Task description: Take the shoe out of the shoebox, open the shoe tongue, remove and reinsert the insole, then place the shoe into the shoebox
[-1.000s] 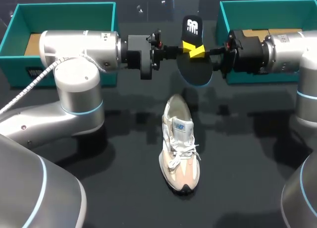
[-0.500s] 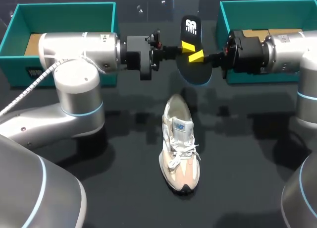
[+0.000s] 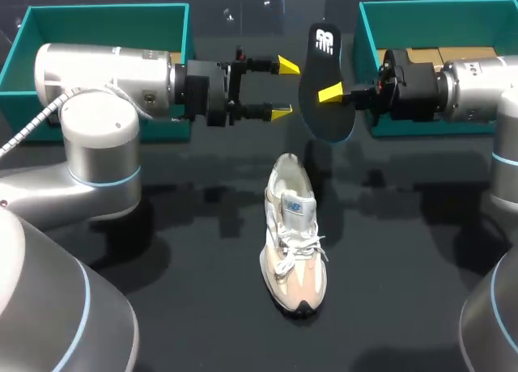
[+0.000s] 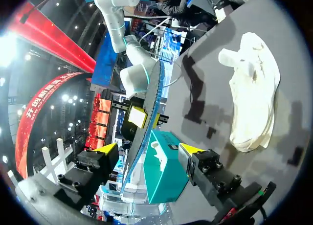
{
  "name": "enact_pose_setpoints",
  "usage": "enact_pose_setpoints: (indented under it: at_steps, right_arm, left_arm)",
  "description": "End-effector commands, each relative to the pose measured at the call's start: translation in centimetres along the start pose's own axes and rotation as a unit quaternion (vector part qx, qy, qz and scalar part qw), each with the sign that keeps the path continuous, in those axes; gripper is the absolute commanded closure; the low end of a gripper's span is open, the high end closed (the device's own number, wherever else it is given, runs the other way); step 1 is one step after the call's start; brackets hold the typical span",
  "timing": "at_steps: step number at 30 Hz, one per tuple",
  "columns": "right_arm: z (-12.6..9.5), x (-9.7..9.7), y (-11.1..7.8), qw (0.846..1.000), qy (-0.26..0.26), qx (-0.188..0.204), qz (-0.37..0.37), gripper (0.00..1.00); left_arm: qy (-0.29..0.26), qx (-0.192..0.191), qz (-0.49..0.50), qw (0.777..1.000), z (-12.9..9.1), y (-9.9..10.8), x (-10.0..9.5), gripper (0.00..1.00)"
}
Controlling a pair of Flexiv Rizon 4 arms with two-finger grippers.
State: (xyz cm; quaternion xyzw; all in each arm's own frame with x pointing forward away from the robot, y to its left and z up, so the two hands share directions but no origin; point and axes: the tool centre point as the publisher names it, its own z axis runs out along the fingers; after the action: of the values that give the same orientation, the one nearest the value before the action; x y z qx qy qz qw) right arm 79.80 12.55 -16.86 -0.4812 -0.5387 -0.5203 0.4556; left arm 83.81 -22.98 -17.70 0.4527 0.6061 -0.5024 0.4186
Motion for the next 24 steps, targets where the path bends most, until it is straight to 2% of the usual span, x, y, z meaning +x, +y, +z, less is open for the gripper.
enact_pose_setpoints:
  at_steps: [1, 12, 14, 16, 20, 24]
  right_arm:
    - [-0.3, -0.3, 0.7, 1.000, -0.002, 0.004, -0.003, 1.00]
    - [-0.3, -0.3, 0.7, 1.000, -0.002, 0.004, -0.003, 1.00]
    - [-0.3, -0.3, 0.7, 1.000, -0.006, 0.001, -0.013, 1.00]
    - [0.2, -0.5, 0.8, 0.999, -0.032, 0.007, -0.028, 1.00]
    - [0.4, -0.3, 1.0, 0.996, -0.033, -0.004, -0.083, 1.00]
    - [0.7, -0.3, 1.3, 0.992, -0.039, -0.003, -0.118, 1.00]
  left_arm:
    - [0.052, 0.002, -0.029, 0.998, -2.4, -0.6, -0.4, 0.00]
    - [0.052, 0.002, -0.029, 0.998, -2.4, -0.6, -0.4, 0.00]
    - [0.063, -0.015, -0.090, 0.994, -2.5, -1.0, -0.2, 0.00]
    - [0.078, -0.036, -0.136, 0.987, -3.3, -1.2, 0.1, 0.00]
    - [0.111, -0.076, -0.217, 0.967, -5.2, -1.7, 0.3, 0.00]
    - [0.148, -0.095, -0.278, 0.944, -6.5, -2.1, 1.1, 0.00]
